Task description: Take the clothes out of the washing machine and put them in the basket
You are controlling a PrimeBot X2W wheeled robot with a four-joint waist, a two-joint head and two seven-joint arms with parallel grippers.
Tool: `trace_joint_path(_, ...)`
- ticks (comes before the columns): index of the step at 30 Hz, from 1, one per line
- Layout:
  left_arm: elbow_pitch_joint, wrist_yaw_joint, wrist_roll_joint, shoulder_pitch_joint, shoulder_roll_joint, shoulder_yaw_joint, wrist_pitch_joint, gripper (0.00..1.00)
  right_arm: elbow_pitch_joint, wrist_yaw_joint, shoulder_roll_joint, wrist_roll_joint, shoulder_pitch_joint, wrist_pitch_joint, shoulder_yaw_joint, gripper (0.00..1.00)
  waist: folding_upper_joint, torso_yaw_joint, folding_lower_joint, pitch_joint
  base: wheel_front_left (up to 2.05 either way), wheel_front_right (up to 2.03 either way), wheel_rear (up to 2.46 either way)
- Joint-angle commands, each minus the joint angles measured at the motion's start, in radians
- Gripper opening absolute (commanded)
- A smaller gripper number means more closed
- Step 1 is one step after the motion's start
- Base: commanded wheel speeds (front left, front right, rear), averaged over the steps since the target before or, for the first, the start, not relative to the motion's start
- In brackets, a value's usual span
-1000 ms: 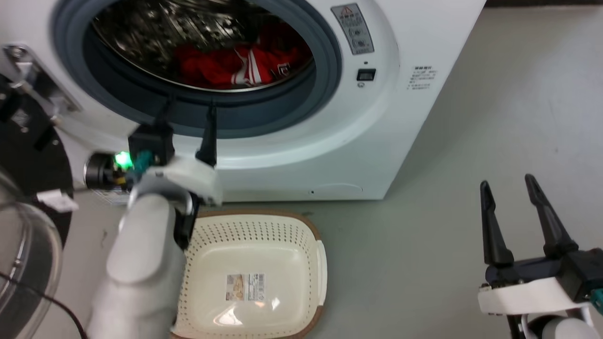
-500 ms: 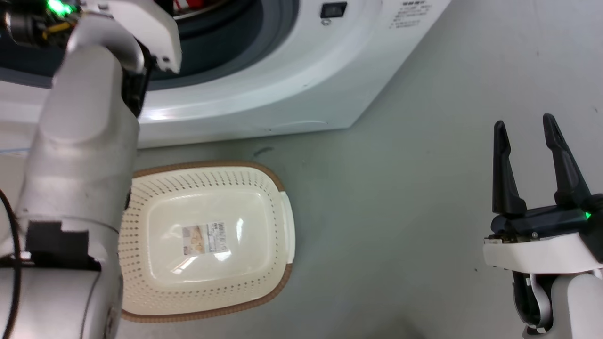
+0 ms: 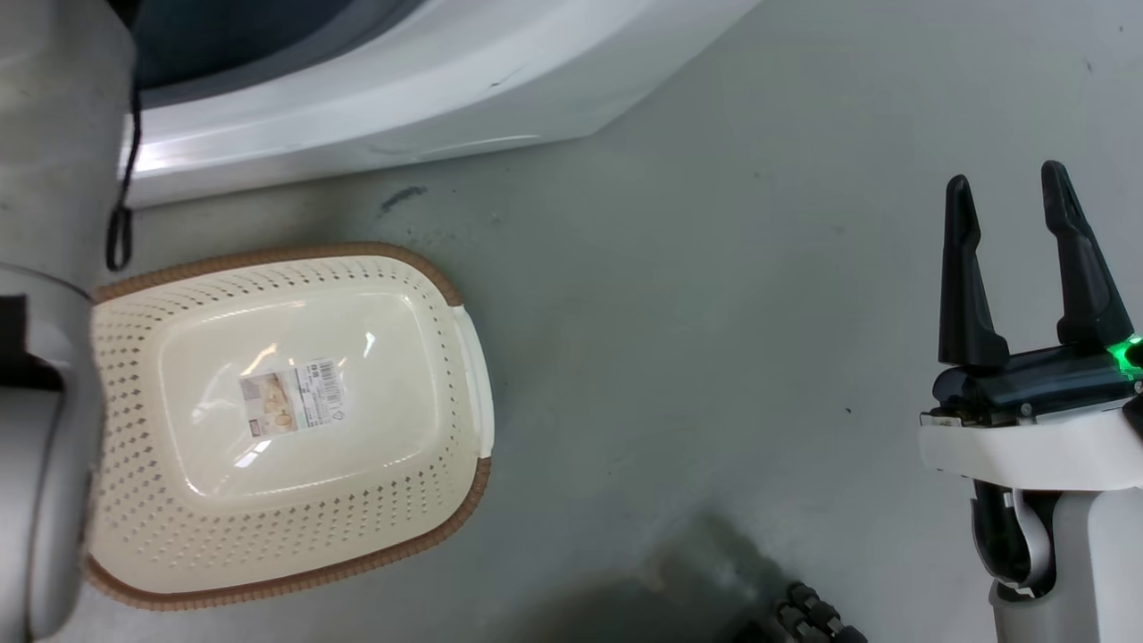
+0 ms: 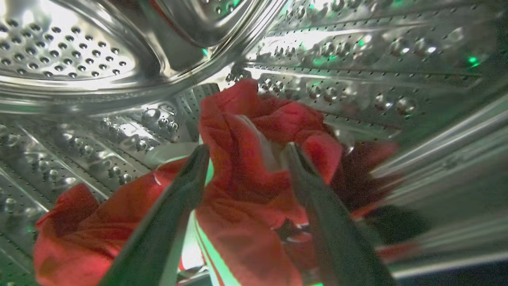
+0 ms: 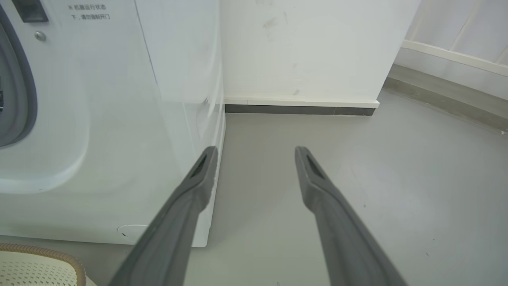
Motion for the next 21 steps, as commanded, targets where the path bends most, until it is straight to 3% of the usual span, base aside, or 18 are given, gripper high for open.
trace_joint_path(1,0.004,0.0,-0.01,-0.026,0.013,-0.006,0.012,1.0,-0.007,-0.001,0.003,0.006,-0.02,-0.002,0.001,1.0,0.0001,-0.019,-0.0002,0.025,0.0,0.0,0.0)
trace_joint_path(12,0.035,0.0,-0.16,-0.109,0.072,-0.119,0.27,1.0,-0.011,-0.001,0.003,0.032,-0.029,-0.002,0.007,1.0,0.0001,-0.035,-0.0002,0.073,0.0,0.0,0.0)
trace_joint_path(21,-0.014,0.0,-0.243,-0.096,0.112,-0.237,0.341,1.0,-0.011,-0.001,0.003,0.04,-0.037,-0.002,0.011,1.0,0.0001,-0.037,-0.0002,0.085,0.0,0.0,0.0)
